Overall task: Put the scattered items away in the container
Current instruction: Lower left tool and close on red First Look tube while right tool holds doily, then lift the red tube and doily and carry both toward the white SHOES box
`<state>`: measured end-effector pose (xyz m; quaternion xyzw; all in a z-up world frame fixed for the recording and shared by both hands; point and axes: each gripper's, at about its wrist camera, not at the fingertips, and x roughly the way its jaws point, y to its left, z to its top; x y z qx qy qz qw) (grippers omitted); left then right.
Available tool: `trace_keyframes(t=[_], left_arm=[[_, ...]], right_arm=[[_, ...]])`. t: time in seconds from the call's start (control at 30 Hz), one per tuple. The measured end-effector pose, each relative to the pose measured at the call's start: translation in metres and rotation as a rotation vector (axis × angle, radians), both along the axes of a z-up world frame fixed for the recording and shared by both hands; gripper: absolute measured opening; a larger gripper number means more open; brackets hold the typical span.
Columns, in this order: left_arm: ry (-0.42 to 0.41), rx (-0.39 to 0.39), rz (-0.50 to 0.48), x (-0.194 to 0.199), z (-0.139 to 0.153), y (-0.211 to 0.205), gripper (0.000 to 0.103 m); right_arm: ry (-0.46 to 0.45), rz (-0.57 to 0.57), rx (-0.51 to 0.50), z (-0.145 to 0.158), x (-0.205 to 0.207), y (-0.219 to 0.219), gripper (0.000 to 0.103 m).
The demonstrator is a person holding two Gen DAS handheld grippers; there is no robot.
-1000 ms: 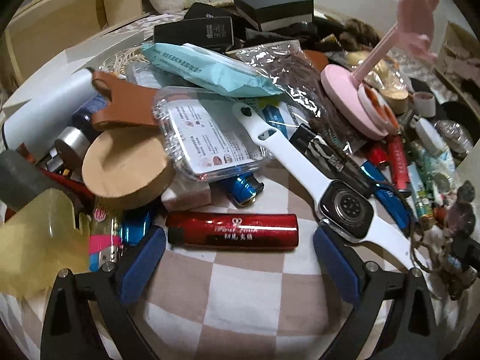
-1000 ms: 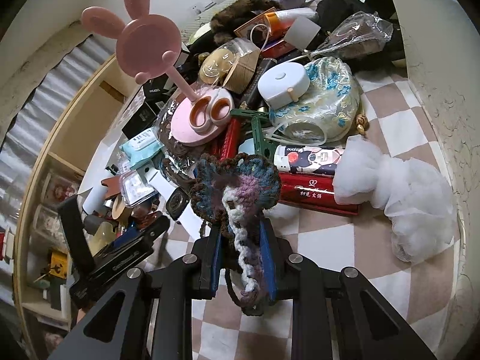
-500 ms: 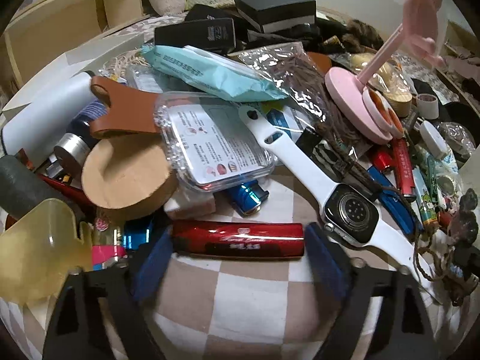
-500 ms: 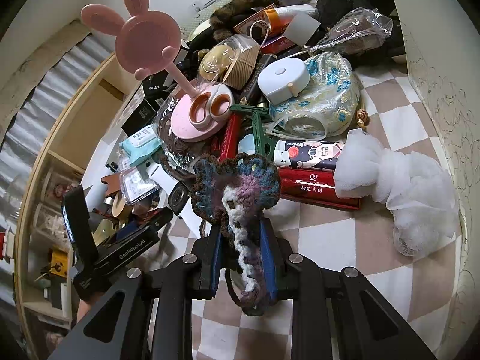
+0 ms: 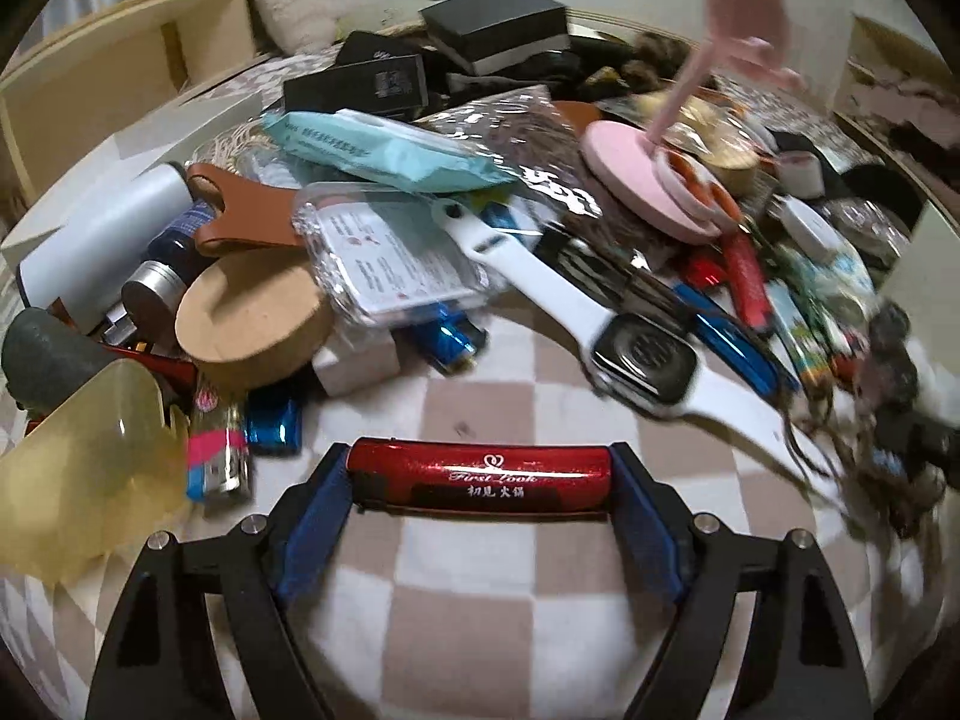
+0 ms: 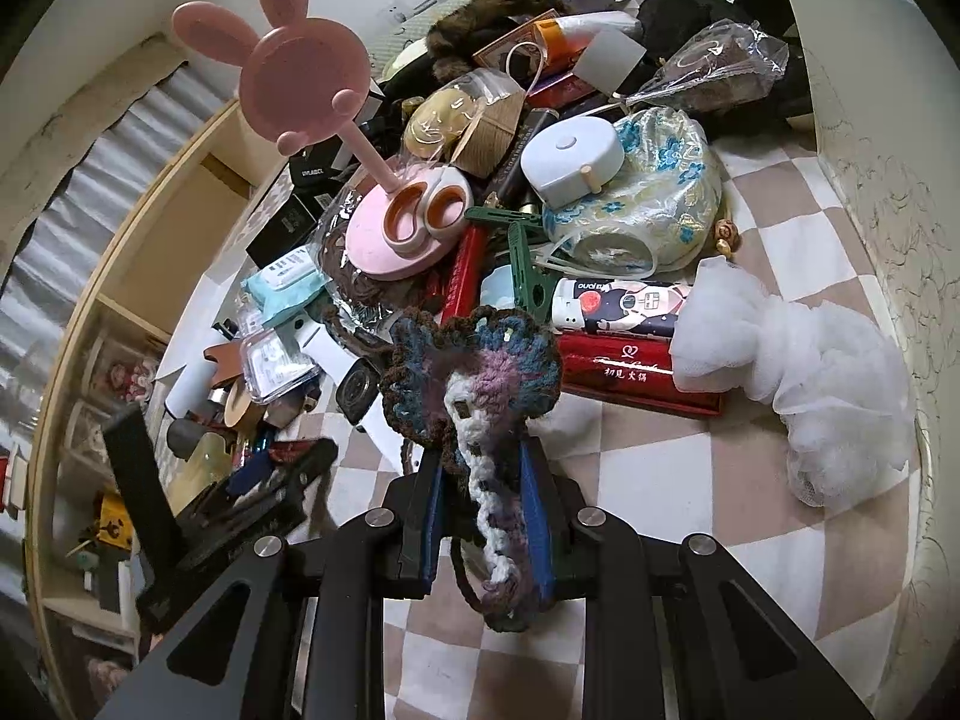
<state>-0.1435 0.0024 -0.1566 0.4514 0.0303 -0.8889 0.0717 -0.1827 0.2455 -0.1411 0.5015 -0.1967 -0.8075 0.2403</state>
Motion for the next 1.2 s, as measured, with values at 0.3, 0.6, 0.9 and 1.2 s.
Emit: trace_keyframes(t=[0.3,0.6,0.9,1.2], left_arm=[[0.021,-0.023,-0.054,0.018,-0.004,0.022,0.083],[0.040,-0.014,-0.093,0.040,-0.002,0.039,0.083],[0.048,0.002,-0.136,0.055,-0.001,0.054,0.083],[0.054,0.013,-0.177,0.061,0.004,0.061,0.083]], right_arm=[[0.018,0.010,0.005,0.003,0.015,-0.001,0.025],[0.047,-0.022,-0.033,0.010,0.030,0.010,0.025],[0.093,-0.004,-0.092,0.020,0.056,0.006,0.025],[0.156,-0.057,-0.139,0.038,0.090,0.011,0.025]])
